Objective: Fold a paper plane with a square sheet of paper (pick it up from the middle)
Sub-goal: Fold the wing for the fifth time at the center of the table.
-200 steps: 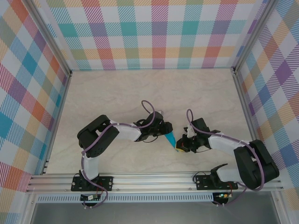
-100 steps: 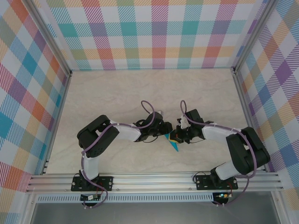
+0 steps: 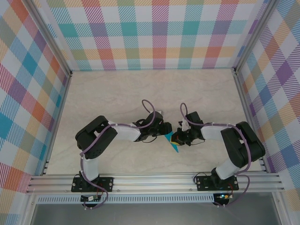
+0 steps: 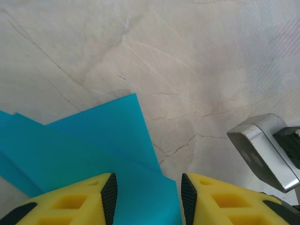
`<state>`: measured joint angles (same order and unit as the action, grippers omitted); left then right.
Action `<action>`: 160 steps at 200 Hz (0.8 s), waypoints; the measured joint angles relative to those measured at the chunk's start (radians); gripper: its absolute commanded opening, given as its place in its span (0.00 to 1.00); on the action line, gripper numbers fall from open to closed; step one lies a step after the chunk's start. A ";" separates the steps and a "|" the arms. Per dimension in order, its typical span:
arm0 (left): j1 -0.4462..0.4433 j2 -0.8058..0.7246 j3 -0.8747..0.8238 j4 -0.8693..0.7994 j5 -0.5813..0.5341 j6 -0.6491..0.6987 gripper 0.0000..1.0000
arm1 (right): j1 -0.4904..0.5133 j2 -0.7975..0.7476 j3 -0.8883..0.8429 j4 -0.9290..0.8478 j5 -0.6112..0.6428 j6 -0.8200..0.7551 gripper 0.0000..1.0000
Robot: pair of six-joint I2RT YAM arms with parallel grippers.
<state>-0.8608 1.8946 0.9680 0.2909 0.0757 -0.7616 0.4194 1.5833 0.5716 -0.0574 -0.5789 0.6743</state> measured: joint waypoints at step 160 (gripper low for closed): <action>-0.021 -0.001 -0.056 0.081 0.007 -0.050 0.38 | -0.001 -0.001 -0.021 0.051 -0.012 0.026 0.00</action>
<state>-0.8814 1.8938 0.9119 0.3721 0.0830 -0.8112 0.4187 1.5822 0.5507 -0.0067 -0.5911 0.6998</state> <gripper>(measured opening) 0.385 0.045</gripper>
